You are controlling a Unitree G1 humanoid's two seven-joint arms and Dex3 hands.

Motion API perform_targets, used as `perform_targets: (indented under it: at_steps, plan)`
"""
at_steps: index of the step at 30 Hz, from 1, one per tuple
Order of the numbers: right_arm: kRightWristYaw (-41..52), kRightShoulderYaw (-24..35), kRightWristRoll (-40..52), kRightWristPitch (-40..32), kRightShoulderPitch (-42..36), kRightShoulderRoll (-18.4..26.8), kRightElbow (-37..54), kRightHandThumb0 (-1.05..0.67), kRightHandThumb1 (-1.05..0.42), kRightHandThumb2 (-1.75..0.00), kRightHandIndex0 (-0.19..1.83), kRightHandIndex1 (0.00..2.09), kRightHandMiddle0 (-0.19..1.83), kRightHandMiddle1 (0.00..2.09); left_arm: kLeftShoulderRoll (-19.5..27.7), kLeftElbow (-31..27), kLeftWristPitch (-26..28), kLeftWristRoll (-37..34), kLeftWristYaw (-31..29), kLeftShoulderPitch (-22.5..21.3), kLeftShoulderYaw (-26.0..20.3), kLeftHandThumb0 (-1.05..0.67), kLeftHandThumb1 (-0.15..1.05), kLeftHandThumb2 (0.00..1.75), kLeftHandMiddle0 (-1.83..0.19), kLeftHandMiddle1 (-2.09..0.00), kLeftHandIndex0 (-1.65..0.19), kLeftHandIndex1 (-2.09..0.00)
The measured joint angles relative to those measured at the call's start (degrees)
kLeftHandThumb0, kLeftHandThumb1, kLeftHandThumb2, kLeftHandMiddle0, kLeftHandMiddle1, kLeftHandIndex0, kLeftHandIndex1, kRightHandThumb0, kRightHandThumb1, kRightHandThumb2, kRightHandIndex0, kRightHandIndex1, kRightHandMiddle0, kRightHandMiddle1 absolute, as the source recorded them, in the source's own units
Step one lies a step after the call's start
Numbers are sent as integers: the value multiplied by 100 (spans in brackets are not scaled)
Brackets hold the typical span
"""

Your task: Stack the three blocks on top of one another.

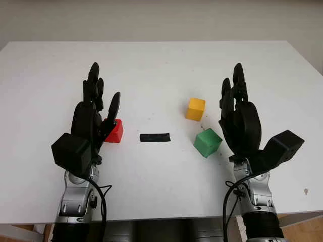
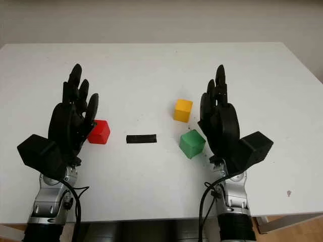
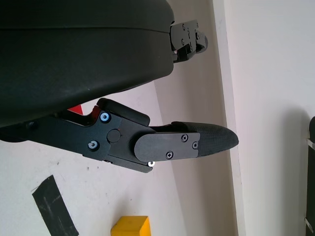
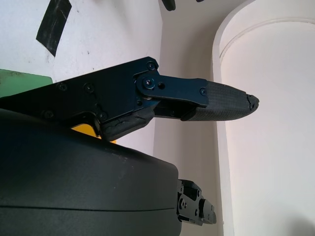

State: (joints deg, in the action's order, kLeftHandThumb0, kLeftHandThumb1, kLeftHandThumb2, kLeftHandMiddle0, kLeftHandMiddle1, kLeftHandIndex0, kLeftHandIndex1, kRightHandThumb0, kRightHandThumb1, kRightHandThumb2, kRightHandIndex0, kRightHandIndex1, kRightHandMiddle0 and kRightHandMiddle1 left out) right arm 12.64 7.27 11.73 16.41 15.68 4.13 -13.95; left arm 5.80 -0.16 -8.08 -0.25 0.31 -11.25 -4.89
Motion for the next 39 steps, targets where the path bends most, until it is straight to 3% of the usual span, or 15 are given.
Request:
perform_targets:
  at_steps: [13,16,19,21,23,27,33,37,39]
  plan:
    - [-23,6,8,1,13,-53,-106,-82,-105,-53,-19,0,-19,0,48,-2,8,-91,-44,-1,-22,-71,105,37,19,-39,19,-42]
    - [-12,5,4,8,13,-52,-115,-83,-105,-55,-19,0,-19,0,64,-26,-27,-62,-7,-1,-76,-74,105,36,19,-58,19,-56]
    - [-12,3,-5,22,17,-51,-114,-83,-105,-55,-19,0,-19,0,221,-206,6,-56,-53,0,-188,-75,105,30,7,-87,19,-89]
    - [-4,4,-5,30,20,-51,-114,-83,-105,-55,-19,0,-19,0,498,-385,39,109,-133,-1,-281,-75,105,25,-6,-101,18,-112]
    - [-3,4,-5,32,21,-49,-114,-83,-105,-55,-19,0,-19,0,871,-524,72,263,-292,-6,-391,-74,105,18,-14,-111,10,-121]
    - [-74,3,-24,32,22,-50,-111,-84,-105,-55,-19,0,-19,0,1820,-585,91,505,-815,-86,-651,-75,103,8,-11,-114,-11,-114]
    - [-124,-8,-53,33,49,-51,-109,-84,-105,-54,-19,0,-19,1,3274,-853,446,1296,-1565,-187,-854,-87,98,5,-30,-76,-47,-65]
    - [-111,-10,-30,33,114,-52,-109,-85,-105,-52,-19,1,-19,1,3909,-1055,694,1541,-2208,-206,-818,-93,96,6,-28,-62,-57,-36]
    - [-113,-10,-26,32,139,-52,-109,-84,-105,-52,-19,1,-19,1,4100,-1059,733,1603,-2454,-240,-736,-94,94,5,-33,-44,-62,-22]
